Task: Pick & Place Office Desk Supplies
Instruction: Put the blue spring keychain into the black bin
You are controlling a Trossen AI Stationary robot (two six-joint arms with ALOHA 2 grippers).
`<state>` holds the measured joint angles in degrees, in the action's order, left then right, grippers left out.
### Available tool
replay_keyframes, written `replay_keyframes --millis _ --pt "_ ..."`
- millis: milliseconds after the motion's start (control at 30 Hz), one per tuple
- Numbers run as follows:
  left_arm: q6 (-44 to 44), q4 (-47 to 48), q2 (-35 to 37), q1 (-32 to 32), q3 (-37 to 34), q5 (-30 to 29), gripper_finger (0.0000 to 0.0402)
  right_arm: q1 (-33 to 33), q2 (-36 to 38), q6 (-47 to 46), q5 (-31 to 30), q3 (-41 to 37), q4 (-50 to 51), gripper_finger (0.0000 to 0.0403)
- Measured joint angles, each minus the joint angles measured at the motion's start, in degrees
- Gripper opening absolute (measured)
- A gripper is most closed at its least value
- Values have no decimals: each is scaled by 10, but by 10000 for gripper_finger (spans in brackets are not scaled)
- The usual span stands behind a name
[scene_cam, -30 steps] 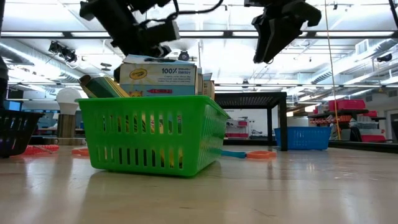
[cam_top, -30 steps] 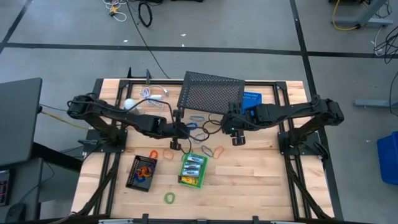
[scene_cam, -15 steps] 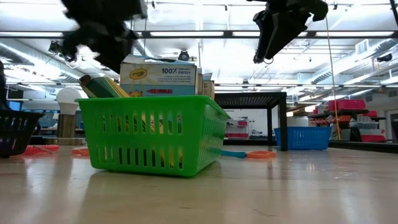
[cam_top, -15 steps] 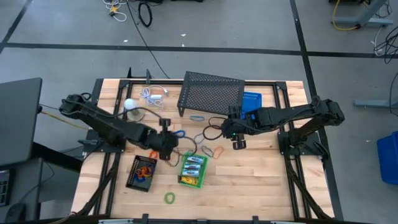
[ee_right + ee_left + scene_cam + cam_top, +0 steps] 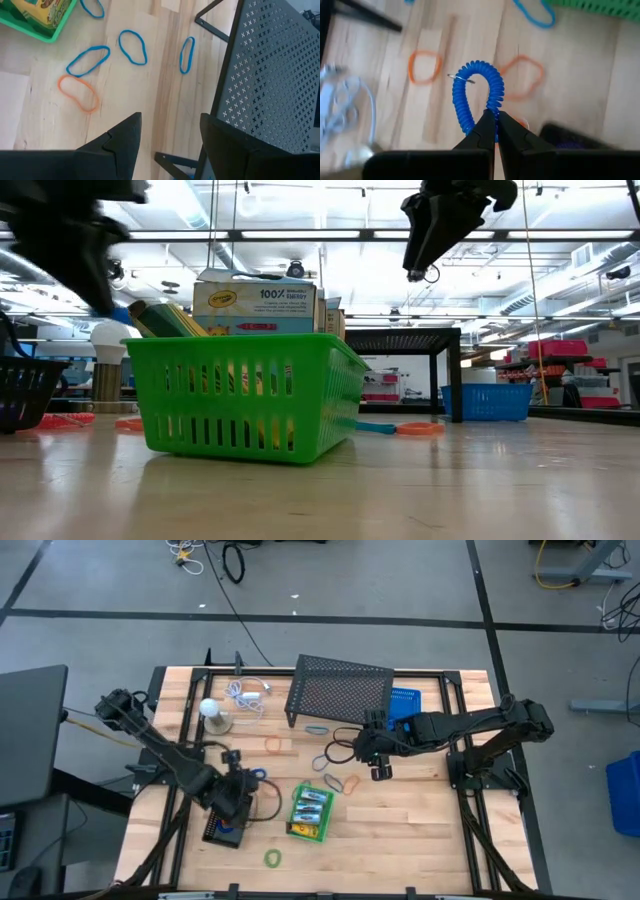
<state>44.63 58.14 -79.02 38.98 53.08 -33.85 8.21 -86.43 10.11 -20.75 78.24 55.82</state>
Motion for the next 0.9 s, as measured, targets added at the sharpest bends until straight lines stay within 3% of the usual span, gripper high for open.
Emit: replay_keyframes --millis 267,500,733,900 --pt "174 69 0 86 0 48 7 0 0 10 0 0 -18 213" --pt "267 70 0 145 0 119 7 0 0 12 1 0 -21 213" --pt "311 33 0 180 0 164 7 0 0 18 2 0 -26 213" --pt "300 -2 -1 180 0 156 7 0 0 18 2 0 -30 213"
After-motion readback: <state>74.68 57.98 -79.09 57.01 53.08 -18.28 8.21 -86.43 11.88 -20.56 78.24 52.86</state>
